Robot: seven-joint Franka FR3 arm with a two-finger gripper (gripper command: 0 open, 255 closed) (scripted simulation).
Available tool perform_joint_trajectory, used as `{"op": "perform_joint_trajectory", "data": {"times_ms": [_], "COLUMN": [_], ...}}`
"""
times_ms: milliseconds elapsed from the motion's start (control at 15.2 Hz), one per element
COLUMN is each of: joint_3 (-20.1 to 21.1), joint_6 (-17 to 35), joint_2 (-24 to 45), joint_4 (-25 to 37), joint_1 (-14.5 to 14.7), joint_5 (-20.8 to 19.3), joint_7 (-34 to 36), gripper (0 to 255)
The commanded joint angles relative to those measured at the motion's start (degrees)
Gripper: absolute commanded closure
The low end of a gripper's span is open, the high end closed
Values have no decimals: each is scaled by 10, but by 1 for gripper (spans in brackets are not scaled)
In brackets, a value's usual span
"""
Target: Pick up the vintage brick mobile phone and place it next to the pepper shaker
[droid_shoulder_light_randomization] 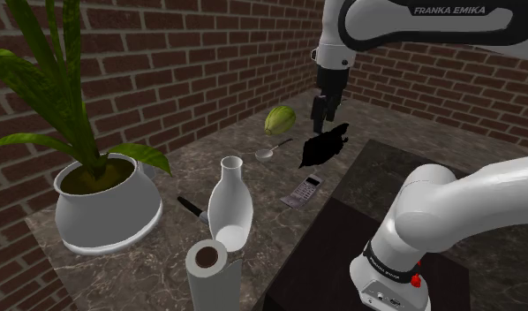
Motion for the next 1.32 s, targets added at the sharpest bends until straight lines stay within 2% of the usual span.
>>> {"op": "perform_joint_trajectory", "data": {"times_ms": [0, 528, 924, 990, 1254], "joint_3": [0, -95, -192, -204, -216], "joint_6": [0, 158, 285, 300, 344], "joint_2": [0, -35, -29, -25, 0], "joint_4": [0, -169, -273, -283, -302], "joint_1": [0, 110, 176, 182, 179], "joint_5": [0, -71, -149, -159, -171], "joint_7": [0, -336, -591, -620, -618], "gripper": [0, 0, 0, 0, 0]}}
